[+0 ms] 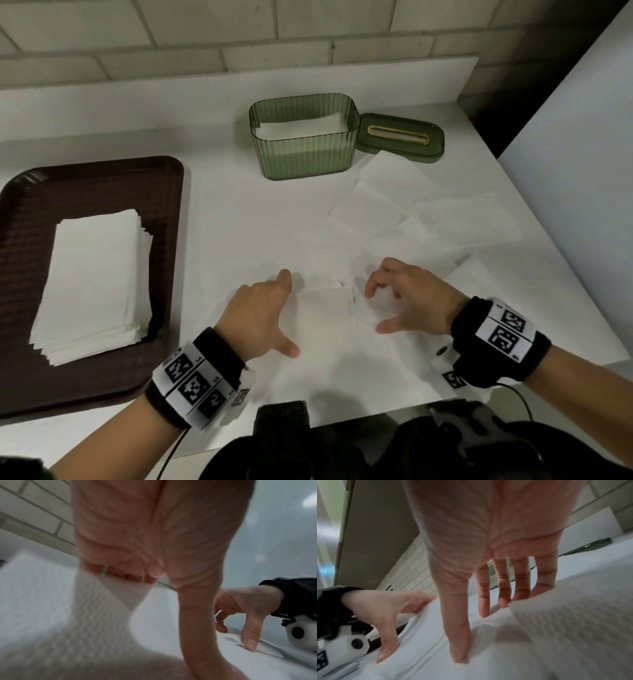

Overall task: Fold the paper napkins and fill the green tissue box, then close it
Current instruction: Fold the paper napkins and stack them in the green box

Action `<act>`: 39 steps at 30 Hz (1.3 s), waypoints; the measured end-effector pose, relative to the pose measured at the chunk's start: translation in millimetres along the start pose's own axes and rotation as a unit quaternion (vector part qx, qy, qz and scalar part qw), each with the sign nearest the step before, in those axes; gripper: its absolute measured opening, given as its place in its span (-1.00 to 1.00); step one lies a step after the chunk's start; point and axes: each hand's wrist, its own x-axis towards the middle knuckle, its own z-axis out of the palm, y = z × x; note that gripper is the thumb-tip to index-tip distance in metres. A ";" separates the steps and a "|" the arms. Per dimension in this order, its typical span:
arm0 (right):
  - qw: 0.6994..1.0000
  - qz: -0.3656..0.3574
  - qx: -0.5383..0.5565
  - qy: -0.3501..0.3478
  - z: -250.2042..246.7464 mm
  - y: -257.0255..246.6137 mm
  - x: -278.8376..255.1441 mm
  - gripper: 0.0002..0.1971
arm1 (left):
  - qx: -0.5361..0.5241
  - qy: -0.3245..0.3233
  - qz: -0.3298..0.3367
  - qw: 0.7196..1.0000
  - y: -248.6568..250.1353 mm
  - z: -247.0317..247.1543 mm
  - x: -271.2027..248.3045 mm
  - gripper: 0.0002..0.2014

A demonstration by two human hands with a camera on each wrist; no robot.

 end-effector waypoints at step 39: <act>0.970 -0.068 0.169 0.159 8.7 -32.7 27.2 -0.70 | -0.150 0.237 -0.070 0.957 -42.7 -9.0 -53.0 -0.83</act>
